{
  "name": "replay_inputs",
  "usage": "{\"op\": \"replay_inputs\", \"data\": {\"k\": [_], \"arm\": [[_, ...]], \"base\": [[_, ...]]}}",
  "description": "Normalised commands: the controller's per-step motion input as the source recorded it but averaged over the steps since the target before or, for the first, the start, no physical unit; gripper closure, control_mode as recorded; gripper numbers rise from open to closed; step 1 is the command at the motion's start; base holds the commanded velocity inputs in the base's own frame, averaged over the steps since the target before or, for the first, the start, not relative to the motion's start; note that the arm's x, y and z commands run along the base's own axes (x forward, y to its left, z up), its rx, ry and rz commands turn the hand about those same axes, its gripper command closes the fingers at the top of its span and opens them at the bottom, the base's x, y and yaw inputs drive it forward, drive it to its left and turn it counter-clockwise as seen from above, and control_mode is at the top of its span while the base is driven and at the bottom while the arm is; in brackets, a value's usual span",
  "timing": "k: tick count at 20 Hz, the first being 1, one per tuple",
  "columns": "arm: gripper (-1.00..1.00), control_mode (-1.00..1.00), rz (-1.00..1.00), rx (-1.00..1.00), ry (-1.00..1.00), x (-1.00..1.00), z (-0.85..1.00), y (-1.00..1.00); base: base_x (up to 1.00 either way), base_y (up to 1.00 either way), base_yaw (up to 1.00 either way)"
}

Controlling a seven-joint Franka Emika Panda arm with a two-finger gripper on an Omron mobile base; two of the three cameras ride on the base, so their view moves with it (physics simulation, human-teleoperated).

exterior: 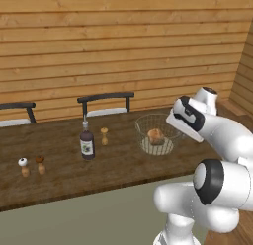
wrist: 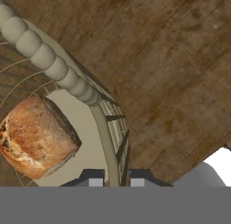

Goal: Open the cabinet, pick up the bread from the cabinet and place it in the basket. Then move the basket to the dining counter.

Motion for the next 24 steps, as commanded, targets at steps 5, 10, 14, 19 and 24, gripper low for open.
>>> {"op": "replay_inputs", "data": {"k": [5, 10, 14, 19, 24], "arm": [[1.0, -1.0, 0.0, -0.01, -0.19, 0.02, -0.27, 0.0], [1.0, -1.0, 0.0, 0.0, 0.0, 0.05, 0.0, 0.0], [-1.0, -1.0, 0.0, 0.0, 0.01, 0.1, 0.0, 0.0], [-1.0, -1.0, 0.0, 0.0, 0.0, 0.09, 0.0, 0.0], [-1.0, -1.0, 0.0, 0.0, 0.0, 0.05, 0.0, 0.0]], "base": [[0.0, 0.0, 0.0], [0.0, 0.0, 0.0], [0.0, 0.0, 0.0], [0.0, 0.0, 0.0], [0.0, 0.0, 0.0]]}}
